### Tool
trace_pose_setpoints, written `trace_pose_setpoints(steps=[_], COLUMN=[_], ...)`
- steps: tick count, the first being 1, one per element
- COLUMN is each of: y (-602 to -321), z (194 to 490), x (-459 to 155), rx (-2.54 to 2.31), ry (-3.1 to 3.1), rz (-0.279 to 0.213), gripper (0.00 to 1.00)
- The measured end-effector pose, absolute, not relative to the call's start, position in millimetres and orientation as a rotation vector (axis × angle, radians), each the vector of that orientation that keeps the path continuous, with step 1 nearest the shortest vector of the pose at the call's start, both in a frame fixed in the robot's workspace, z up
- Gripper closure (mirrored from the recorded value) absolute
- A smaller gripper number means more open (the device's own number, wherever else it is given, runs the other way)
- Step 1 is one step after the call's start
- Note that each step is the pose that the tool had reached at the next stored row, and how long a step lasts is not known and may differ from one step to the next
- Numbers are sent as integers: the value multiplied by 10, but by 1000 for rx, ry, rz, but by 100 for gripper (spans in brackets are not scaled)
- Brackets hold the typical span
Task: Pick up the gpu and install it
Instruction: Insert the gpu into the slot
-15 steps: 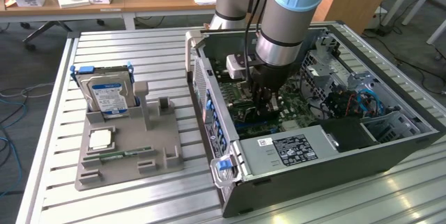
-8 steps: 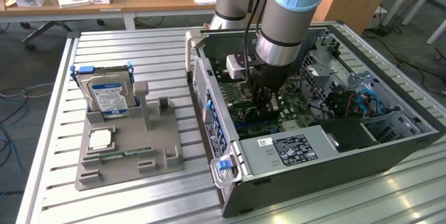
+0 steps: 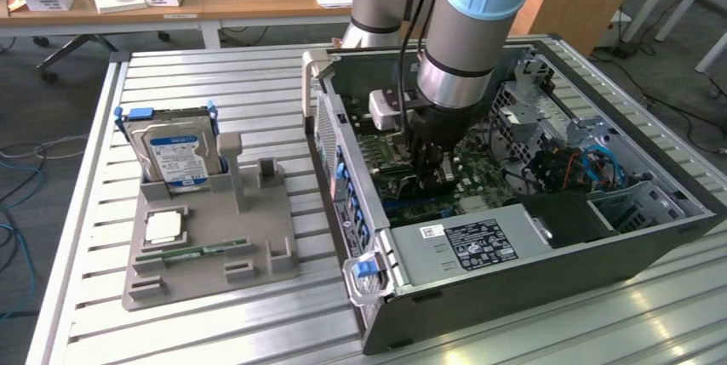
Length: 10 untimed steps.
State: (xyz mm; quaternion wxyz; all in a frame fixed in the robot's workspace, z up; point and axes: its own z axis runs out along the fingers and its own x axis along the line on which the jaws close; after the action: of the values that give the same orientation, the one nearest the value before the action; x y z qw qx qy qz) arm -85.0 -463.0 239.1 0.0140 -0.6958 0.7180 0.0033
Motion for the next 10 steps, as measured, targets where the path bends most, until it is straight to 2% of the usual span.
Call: trace_pose_setpoints(steps=[10], y=[-4629], z=[2380], x=[-855], rx=[-2167], ry=[2236], rz=[10], gripper=[74])
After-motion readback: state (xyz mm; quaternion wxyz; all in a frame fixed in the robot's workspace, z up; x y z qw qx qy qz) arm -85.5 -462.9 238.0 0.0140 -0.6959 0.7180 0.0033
